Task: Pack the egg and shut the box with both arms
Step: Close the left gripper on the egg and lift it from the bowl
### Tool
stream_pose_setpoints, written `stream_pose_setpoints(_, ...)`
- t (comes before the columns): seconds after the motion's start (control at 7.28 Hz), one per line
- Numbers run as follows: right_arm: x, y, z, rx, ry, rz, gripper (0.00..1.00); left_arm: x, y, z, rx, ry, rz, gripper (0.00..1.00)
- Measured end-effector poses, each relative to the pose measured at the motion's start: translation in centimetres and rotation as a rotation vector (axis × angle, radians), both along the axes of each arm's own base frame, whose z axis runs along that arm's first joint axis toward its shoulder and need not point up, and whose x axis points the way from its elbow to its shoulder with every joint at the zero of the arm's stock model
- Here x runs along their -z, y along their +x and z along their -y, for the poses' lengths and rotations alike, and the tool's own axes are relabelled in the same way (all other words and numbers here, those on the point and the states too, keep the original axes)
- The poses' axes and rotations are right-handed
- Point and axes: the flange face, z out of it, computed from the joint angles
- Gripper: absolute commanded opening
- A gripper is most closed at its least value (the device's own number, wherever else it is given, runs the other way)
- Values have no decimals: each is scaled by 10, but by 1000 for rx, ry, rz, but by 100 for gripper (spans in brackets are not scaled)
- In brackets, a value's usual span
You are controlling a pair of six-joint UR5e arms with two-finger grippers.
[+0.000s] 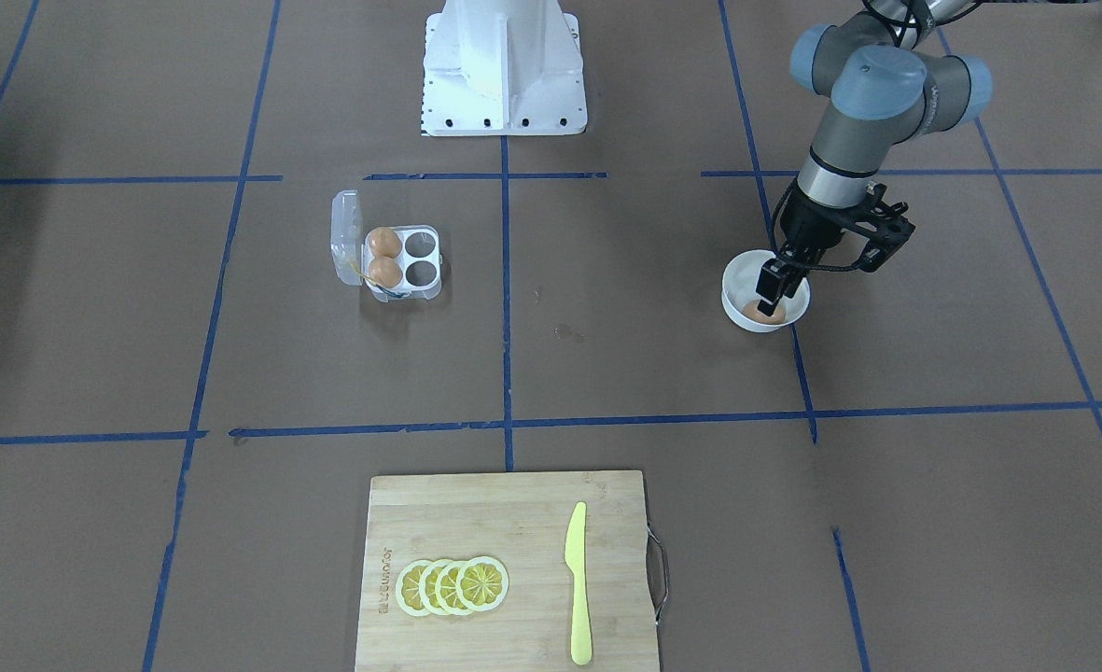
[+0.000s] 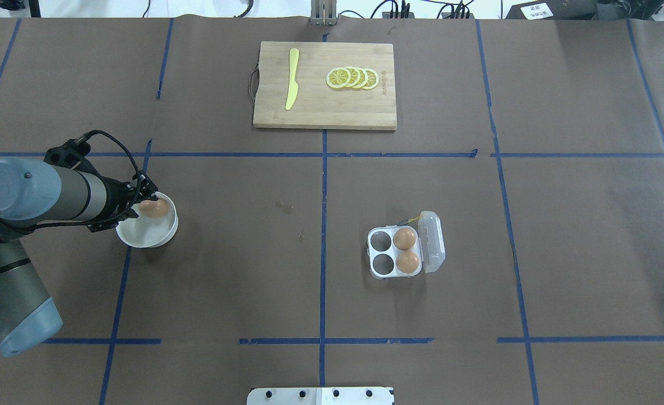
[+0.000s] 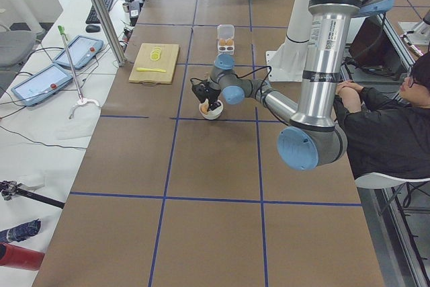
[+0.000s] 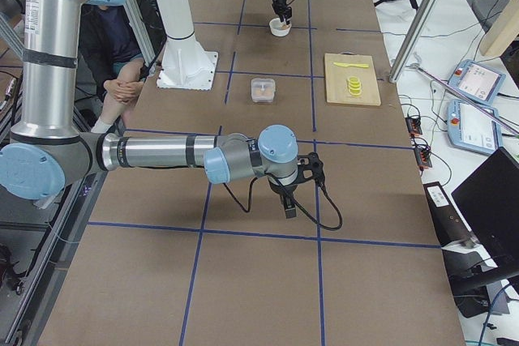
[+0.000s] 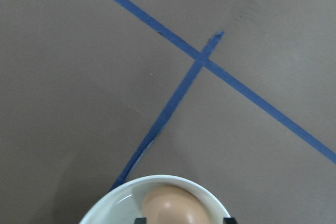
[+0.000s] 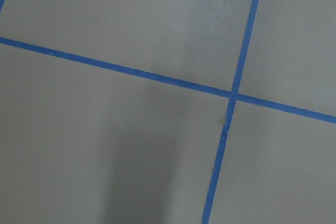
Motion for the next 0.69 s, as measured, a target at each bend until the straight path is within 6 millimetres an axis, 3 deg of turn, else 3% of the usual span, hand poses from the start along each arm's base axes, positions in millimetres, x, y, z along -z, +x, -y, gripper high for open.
stream_pose_setpoints(0.69, 6, 2, 0, -3, 13, 1, 100, -12, 11, 7, 8, -47, 42, 58)
